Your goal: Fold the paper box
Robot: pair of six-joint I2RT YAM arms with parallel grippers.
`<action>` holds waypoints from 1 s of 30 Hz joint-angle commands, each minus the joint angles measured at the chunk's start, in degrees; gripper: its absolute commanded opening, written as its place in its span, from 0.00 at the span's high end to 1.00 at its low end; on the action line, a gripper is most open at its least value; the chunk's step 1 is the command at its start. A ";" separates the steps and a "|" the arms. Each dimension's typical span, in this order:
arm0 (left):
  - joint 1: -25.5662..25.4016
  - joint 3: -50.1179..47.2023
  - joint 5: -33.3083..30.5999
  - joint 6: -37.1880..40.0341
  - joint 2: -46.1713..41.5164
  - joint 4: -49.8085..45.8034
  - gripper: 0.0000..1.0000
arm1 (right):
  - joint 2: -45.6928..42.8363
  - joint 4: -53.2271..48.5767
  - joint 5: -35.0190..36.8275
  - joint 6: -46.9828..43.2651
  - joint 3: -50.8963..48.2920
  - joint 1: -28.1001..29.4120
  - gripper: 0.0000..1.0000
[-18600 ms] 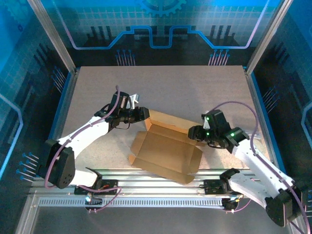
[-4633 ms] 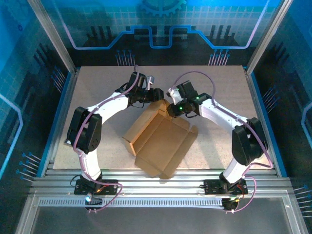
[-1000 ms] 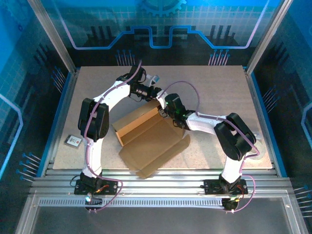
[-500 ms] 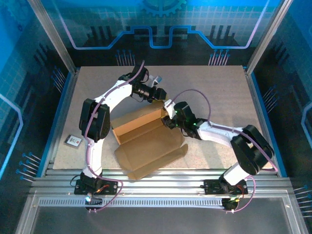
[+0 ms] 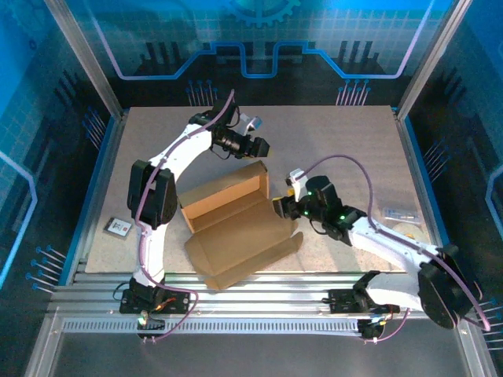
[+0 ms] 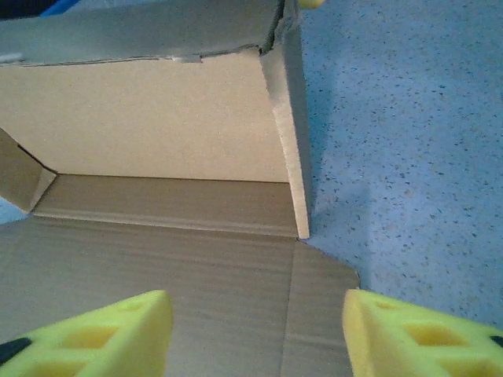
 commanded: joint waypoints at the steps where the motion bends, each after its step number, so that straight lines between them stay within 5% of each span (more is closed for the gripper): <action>1: -0.53 3.52 -6.21 9.42 -4.20 -9.58 0.23 | -5.48 -5.08 -2.91 3.05 -1.56 -2.16 0.35; 10: -2.91 9.34 -13.13 16.50 -3.11 -19.75 0.15 | -18.81 -14.34 -7.87 5.63 -4.27 -8.98 0.21; 21: -8.61 16.25 -20.15 20.16 1.69 -26.25 0.15 | -23.10 -19.69 -7.81 5.78 -5.17 -9.27 0.00; 30: -9.59 17.55 -23.68 21.28 3.66 -27.51 0.17 | -25.32 -21.04 -9.27 6.04 -5.76 -9.34 0.00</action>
